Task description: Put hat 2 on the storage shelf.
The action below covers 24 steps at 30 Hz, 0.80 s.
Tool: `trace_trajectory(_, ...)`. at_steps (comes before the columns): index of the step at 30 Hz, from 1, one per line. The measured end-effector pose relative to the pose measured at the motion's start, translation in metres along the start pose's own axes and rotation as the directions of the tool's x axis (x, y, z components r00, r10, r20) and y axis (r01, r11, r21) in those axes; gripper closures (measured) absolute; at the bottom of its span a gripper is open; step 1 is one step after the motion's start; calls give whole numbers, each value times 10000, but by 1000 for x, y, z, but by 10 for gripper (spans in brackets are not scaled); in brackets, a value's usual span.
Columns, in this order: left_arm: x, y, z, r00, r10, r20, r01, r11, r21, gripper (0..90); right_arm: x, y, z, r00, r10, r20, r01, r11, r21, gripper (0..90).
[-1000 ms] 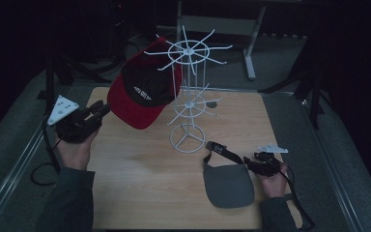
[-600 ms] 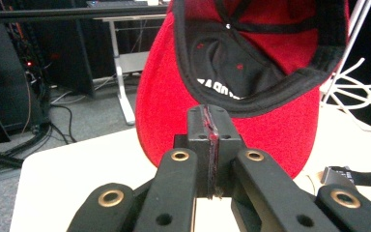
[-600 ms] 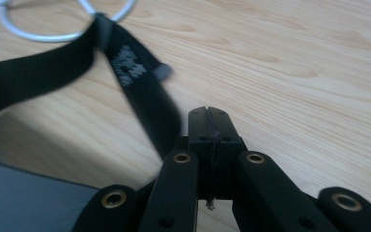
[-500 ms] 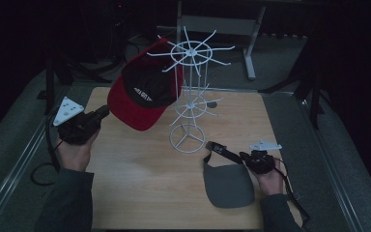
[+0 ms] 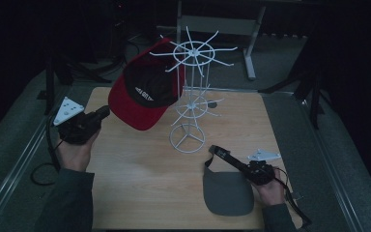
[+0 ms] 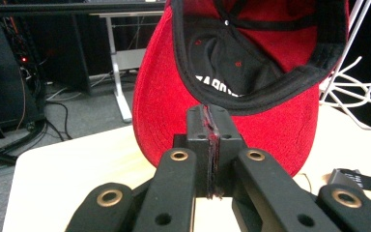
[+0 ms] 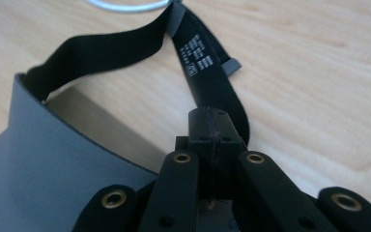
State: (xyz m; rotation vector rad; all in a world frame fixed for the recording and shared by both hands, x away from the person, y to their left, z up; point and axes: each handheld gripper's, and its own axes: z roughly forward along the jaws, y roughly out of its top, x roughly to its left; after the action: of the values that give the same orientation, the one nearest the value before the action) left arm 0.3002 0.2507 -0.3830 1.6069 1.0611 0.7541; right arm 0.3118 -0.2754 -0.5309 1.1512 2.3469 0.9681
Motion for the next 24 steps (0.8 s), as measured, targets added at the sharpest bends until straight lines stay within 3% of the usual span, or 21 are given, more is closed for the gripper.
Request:
trace_trajectory(5,4,-5,2,9995,-328,30,328,9995,-15,890,6,-1,-4,9996,-216,-183,218,9997,103,880)
trace_trajectory(10,8,-8,3,9986,-521,16,520,9986,97,876,-2,12,5,9992,-343,-221,341,9994,-85,855)
trace_trajectory(17,11,-10,-1,9984,-561,-62,562,9984,101,859,-16,31,24,9972,-408,-619,402,9991,-110,811)
trace_trajectory(24,13,-11,-1,9983,-582,-104,583,9982,157,847,-26,46,38,9954,-521,-805,534,9985,138,744)
